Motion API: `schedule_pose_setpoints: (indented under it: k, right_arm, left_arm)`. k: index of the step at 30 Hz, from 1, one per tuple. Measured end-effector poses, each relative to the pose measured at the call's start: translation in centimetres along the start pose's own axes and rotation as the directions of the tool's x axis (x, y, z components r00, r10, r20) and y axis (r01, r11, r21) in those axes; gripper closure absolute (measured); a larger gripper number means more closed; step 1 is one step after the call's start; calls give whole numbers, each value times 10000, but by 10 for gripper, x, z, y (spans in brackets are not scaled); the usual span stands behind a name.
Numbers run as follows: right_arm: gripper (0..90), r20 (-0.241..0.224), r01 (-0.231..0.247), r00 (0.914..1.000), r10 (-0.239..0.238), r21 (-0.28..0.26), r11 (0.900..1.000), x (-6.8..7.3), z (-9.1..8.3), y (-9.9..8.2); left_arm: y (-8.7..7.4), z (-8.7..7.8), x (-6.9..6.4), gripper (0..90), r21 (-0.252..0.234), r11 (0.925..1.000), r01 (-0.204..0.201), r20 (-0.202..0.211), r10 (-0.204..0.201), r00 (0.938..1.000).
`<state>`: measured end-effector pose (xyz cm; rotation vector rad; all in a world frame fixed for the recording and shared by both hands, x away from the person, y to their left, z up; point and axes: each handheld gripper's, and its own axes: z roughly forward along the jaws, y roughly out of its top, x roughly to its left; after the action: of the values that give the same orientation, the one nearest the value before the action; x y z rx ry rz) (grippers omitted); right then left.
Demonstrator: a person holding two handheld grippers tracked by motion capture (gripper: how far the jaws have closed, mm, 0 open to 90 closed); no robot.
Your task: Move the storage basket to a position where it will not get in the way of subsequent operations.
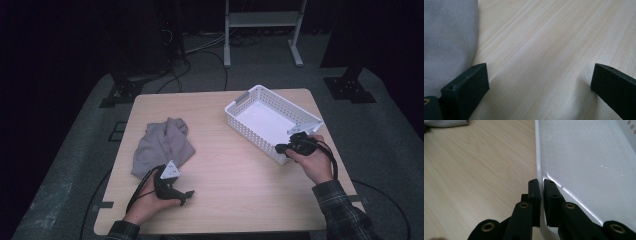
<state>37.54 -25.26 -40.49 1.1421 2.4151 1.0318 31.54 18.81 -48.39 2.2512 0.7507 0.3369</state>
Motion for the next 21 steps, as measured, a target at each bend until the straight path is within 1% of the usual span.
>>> schedule_pose_setpoints:
  k: [4, 5, 7, 8, 12, 19, 21]
  right_arm:
    - [837, 136, -55, 9999, 55, -6, 10000, -13, 1, 3]
    - [837, 151, -176, 9997, 176, -24, 9998, -17, 2, 4]
    - [837, 227, -169, 9996, 169, -32, 9999, -23, 3, 5]
    - [837, 277, -266, 9993, 268, -64, 9996, -27, 3, 6]
    - [837, 395, -409, 9984, 412, -88, 9991, -40, 4, 9]
    - [838, 713, -457, 9964, 455, 7, 9990, -60, 8, 15]
    - [838, 784, -590, 9952, 587, 14, 9983, -67, 8, 16]
  left_arm:
    - [0, 0, 0, 4, 9, 10000, -17, -9, 17, 10000]
    - [0, 0, 0, 4, -2, 10000, -21, -17, 21, 10000]
    - [0, 0, 0, 4, -15, 10000, -6, -16, 6, 10000]
    - [0, 0, 0, 4, -12, 10000, -7, -16, 7, 10000]
    - [0, 0, 0, 4, -3, 10000, -17, -17, 17, 10000]
    - [0, 0, 0, 4, 3, 10000, -12, -25, 12, 10000]
    - [0, 0, 0, 4, -3, 10000, 5, -33, -5, 10000]
